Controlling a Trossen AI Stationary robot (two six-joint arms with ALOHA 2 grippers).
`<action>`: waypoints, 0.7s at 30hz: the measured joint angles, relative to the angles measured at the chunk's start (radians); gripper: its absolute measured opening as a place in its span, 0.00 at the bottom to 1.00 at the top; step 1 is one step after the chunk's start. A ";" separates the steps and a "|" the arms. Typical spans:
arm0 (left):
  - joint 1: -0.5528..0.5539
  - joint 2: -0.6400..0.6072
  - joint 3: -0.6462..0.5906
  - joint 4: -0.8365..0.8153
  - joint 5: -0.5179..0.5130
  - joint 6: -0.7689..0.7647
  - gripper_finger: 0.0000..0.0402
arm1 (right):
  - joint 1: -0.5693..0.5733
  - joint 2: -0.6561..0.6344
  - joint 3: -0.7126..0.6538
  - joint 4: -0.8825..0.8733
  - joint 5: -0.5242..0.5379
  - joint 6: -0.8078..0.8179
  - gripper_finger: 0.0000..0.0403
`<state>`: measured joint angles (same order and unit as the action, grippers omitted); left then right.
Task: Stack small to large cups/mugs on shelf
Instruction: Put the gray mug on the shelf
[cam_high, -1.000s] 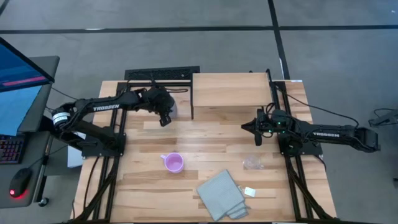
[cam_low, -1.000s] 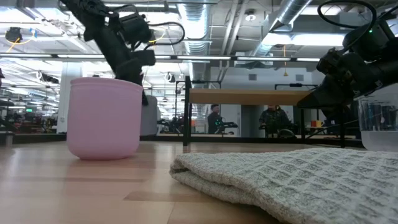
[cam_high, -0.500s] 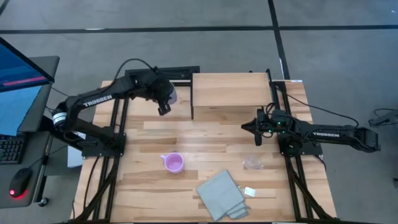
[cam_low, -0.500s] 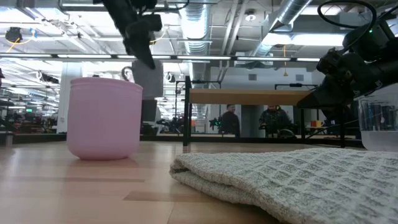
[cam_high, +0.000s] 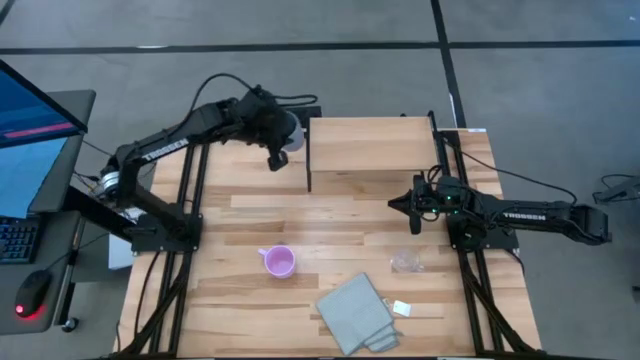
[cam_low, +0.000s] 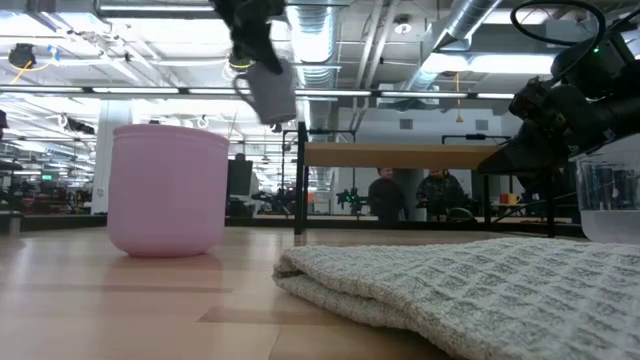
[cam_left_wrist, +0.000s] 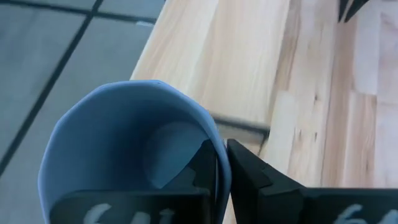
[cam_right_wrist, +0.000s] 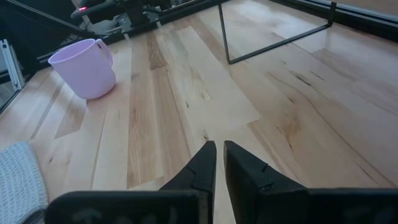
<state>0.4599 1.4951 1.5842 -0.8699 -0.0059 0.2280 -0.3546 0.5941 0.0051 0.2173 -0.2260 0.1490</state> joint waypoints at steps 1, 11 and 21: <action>-0.006 0.027 0.032 -0.006 0.001 0.008 0.02 | 0.000 0.000 0.000 0.000 0.000 0.000 0.14; -0.054 0.299 0.441 -0.157 0.042 0.114 0.02 | 0.000 0.000 0.000 0.000 0.000 0.000 0.14; -0.074 0.517 0.672 -0.291 0.088 0.165 0.02 | 0.000 0.000 0.000 0.000 0.000 0.000 0.14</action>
<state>0.3862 2.0120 2.2560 -1.1611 0.0820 0.3928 -0.3549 0.5945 0.0048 0.2173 -0.2264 0.1493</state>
